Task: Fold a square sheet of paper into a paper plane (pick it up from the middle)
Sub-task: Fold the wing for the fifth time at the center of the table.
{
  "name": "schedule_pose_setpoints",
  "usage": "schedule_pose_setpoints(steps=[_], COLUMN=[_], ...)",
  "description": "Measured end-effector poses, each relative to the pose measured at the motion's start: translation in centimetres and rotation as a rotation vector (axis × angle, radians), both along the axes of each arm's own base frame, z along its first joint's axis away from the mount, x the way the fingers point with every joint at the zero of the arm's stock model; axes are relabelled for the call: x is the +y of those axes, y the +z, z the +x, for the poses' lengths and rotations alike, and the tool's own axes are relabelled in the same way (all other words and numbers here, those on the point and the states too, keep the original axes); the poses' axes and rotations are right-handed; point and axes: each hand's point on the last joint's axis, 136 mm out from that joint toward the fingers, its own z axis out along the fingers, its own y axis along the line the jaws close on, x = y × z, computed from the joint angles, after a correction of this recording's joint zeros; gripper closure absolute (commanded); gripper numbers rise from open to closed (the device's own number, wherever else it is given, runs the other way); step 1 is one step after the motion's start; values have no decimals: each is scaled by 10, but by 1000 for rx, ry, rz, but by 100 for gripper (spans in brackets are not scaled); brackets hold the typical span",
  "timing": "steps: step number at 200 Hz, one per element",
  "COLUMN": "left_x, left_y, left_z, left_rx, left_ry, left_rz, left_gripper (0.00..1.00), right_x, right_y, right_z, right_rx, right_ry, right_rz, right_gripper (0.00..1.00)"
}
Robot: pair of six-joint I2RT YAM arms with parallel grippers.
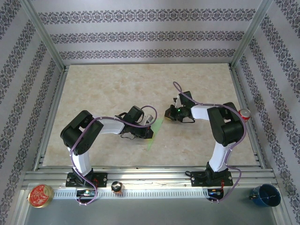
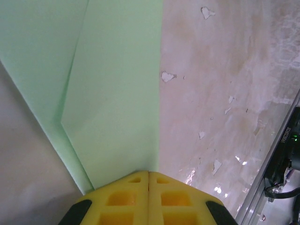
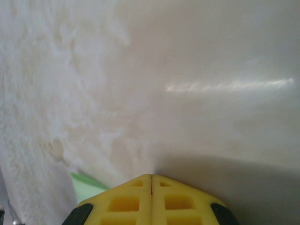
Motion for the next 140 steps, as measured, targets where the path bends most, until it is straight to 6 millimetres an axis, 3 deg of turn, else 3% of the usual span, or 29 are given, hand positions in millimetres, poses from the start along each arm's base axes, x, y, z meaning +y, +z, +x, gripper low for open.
schedule_pose_setpoints(steps=[30, 56, 73, 108, 140], left_x=[1, 2, 2, 2, 2], left_y=[0, 0, 0, 0, 0], left_z=[-1, -2, -2, -2, -3], left_rx=[4, 6, 7, 8, 9], left_ry=[0, 1, 1, 1, 1], left_rz=[4, 6, 7, 8, 8], left_gripper=[100, 100, 100, 100, 100], right_x=[-4, 8, 22, 42, 45], right_y=[14, 47, 55, 29, 5], right_z=[3, -3, -11, -34, -44], right_rx=[-33, -124, -150, -75, -8], right_ry=[-15, 18, 61, 132, 150], right_rz=[-9, 21, 53, 60, 46], right_gripper=[90, 91, 92, 95, 98])
